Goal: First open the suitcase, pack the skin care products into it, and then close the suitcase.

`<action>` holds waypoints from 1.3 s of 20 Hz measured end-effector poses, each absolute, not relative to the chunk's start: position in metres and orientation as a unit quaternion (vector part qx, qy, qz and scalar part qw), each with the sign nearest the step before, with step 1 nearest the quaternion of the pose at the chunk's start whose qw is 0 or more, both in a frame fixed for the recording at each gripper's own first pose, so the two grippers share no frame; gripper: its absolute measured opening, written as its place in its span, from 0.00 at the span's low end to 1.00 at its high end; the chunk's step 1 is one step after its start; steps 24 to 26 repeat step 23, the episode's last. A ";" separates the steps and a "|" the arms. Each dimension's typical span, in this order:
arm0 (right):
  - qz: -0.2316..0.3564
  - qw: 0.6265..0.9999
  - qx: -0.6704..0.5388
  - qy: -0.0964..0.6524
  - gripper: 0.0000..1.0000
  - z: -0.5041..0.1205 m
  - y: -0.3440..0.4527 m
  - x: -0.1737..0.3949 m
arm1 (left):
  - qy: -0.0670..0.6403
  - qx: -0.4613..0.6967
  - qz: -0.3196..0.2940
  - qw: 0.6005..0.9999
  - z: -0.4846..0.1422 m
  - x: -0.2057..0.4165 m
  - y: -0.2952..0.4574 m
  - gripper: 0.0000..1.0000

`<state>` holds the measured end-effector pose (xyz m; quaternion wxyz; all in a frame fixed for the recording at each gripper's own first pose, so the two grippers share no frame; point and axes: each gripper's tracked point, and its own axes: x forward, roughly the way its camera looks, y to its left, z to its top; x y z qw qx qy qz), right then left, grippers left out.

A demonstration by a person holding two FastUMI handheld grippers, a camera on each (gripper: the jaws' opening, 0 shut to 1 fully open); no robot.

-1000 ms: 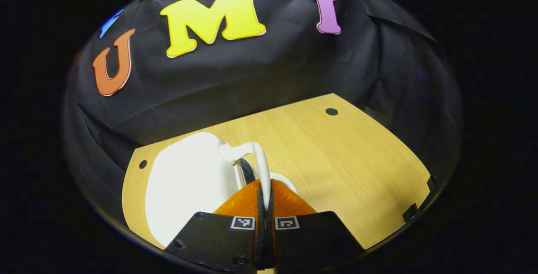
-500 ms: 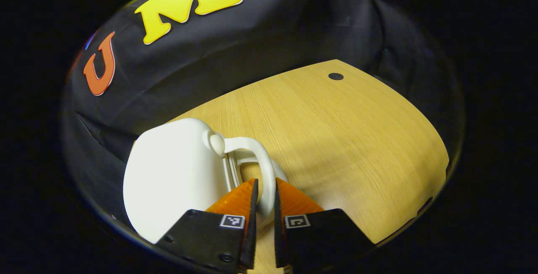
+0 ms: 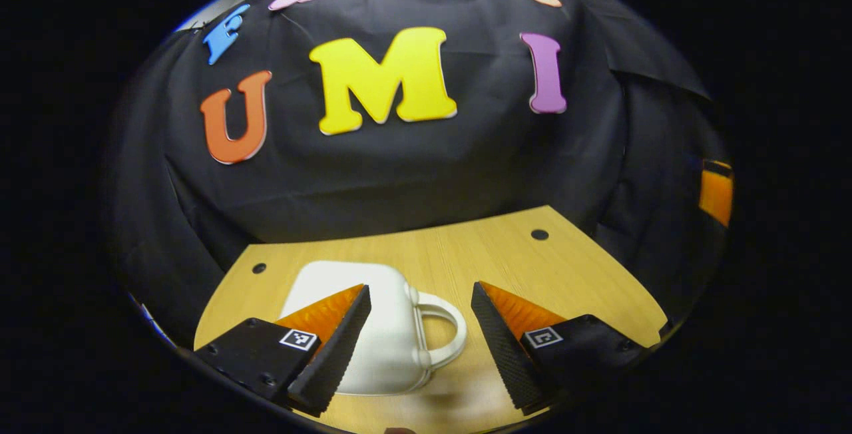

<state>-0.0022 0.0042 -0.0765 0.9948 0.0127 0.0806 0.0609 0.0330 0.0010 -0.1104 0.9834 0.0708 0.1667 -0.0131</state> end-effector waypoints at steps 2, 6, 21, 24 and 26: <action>0.063 0.996 0.015 0.068 0.80 -0.061 0.026 0.007 | 0.126 0.070 0.007 0.989 -0.072 0.023 0.027 0.97; 0.070 0.995 0.020 0.067 0.80 -0.047 0.077 0.022 | 0.071 0.019 0.033 0.997 -0.029 0.003 0.063 0.96; 0.071 0.997 -0.012 0.042 0.80 -0.033 0.177 0.038 | 0.026 0.000 0.034 0.999 -0.012 -0.001 0.137 0.97; 0.073 0.996 -0.020 0.036 0.80 -0.030 0.180 0.040 | 0.022 -0.005 0.025 0.999 -0.010 0.005 0.137 0.97; 0.073 0.996 -0.020 0.036 0.80 -0.030 0.180 0.040 | 0.022 -0.005 0.025 0.999 -0.010 0.005 0.137 0.97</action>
